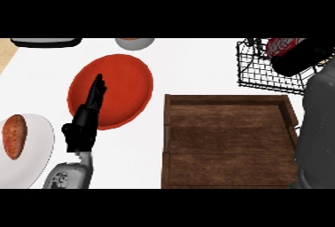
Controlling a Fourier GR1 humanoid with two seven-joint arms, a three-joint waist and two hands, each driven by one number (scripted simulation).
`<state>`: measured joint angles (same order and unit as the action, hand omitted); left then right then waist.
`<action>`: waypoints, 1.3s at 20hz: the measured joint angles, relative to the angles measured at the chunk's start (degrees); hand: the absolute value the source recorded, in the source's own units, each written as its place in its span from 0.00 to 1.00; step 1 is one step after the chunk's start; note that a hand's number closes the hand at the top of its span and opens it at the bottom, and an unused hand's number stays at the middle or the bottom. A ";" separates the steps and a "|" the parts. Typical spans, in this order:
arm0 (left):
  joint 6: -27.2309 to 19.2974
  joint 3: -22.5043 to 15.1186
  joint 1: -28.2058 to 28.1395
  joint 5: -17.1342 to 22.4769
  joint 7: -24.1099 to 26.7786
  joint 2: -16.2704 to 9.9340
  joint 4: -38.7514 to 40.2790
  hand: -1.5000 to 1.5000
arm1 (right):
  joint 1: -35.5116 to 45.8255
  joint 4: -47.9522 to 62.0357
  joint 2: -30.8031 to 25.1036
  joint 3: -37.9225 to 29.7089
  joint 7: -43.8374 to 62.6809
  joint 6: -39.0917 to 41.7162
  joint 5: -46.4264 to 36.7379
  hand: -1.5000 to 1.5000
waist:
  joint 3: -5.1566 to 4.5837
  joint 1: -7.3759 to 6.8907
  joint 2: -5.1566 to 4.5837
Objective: Pick the can from the tray and place it in the tiered basket
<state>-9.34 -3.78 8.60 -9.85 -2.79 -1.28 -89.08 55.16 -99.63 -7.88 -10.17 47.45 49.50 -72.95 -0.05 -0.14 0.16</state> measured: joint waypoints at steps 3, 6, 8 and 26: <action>0.29 0.10 -0.27 0.07 0.10 -0.22 0.11 0.50 | 3.35 3.10 0.45 -4.43 0.87 -2.12 1.38 1.00 | 0.01 -0.23 -0.11; 0.41 0.36 0.31 0.21 0.41 -0.20 0.65 0.50 | 5.91 8.49 -2.13 -6.43 0.13 -3.95 2.23 1.00 | 0.01 -0.30 -0.20; 0.12 0.03 0.02 -0.10 0.35 0.16 0.45 0.50 | 7.00 11.85 -3.35 -6.98 -0.31 -6.14 2.38 1.00 | 0.02 -0.37 -0.22; 0.65 -0.58 -0.56 -0.20 1.06 0.42 0.18 0.50 | 9.73 44.84 -17.43 -8.38 -12.47 -28.84 0.32 0.00 | 0.06 -0.96 -0.47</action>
<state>-8.68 -4.36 8.04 -10.04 -1.73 -0.86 -88.90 64.89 -54.79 -25.31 -18.55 34.98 20.66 -72.63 0.01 -1.10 -0.30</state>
